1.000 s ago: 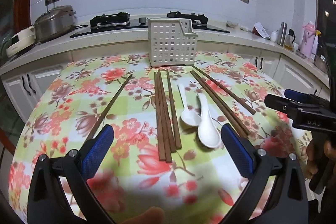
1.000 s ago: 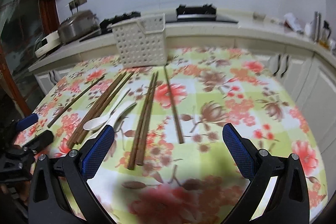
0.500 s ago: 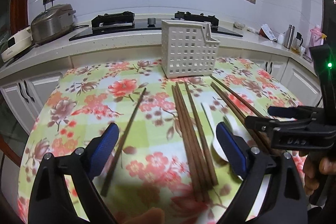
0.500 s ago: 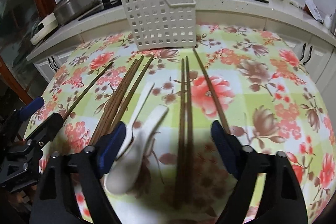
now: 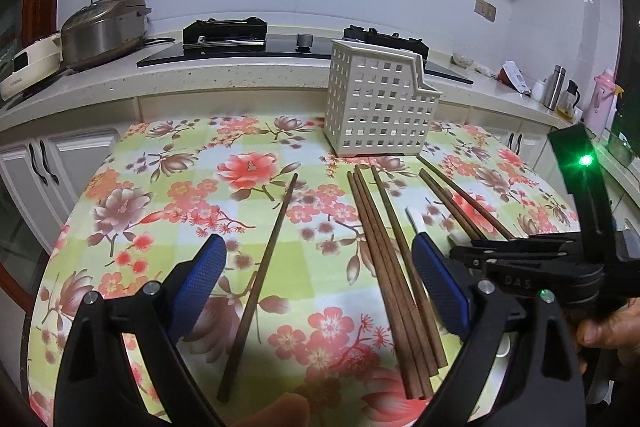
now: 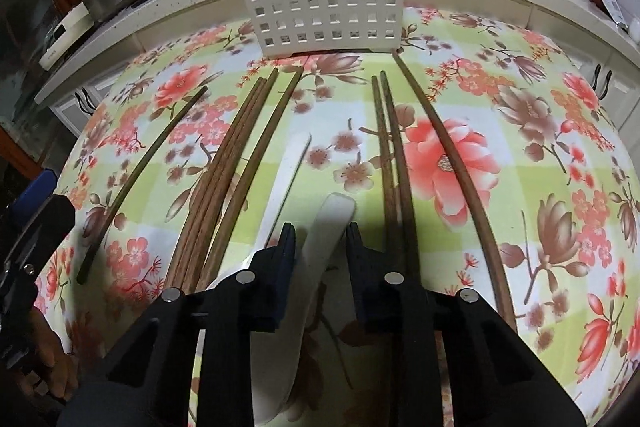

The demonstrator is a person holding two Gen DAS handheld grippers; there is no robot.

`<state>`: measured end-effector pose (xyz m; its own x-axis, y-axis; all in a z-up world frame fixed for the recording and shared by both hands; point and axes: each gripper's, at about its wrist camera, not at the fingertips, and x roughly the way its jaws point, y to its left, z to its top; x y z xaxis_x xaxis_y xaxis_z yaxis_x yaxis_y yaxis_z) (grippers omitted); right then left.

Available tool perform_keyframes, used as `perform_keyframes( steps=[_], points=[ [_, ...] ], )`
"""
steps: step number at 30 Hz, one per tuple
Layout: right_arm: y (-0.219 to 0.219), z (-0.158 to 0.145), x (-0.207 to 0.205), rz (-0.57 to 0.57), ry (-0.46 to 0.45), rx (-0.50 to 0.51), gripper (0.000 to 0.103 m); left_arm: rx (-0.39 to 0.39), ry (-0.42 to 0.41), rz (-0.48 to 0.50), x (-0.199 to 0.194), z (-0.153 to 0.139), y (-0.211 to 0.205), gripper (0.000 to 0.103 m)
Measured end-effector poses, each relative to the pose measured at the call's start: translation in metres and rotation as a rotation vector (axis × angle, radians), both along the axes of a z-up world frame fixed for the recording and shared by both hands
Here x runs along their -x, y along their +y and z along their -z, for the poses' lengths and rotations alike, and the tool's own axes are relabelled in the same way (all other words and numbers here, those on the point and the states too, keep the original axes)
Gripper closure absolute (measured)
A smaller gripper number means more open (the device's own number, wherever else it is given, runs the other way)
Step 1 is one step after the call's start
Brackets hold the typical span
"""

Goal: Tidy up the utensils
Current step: 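Grasp a white spoon with the left tool while the right tool grasps another spoon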

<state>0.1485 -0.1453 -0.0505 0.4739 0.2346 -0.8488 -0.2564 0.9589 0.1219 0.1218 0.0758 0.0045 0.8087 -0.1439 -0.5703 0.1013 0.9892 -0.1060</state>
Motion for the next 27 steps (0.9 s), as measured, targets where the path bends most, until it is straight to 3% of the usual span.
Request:
perform_keyframes(
  steps=[12, 19, 23, 27],
  points=[
    [-0.007, -0.013, -0.001, -0.026, -0.056, -0.025, 0.085, -0.002, 0.020, 0.047, -0.006, 0.001, -0.011, 0.014],
    [-0.037, -0.045, 0.005, -0.001, -0.145, -0.065, 0.085, -0.013, 0.083, 0.131, -0.022, 0.002, -0.043, 0.040],
    [-0.058, -0.056, 0.007, 0.016, -0.163, -0.101, 0.085, -0.020, 0.150, 0.197, -0.037, 0.009, -0.071, 0.058],
    [-0.072, -0.061, 0.011, 0.007, -0.160, -0.151, 0.085, -0.026, 0.222, 0.229, -0.057, 0.021, -0.094, 0.068]
  ],
)
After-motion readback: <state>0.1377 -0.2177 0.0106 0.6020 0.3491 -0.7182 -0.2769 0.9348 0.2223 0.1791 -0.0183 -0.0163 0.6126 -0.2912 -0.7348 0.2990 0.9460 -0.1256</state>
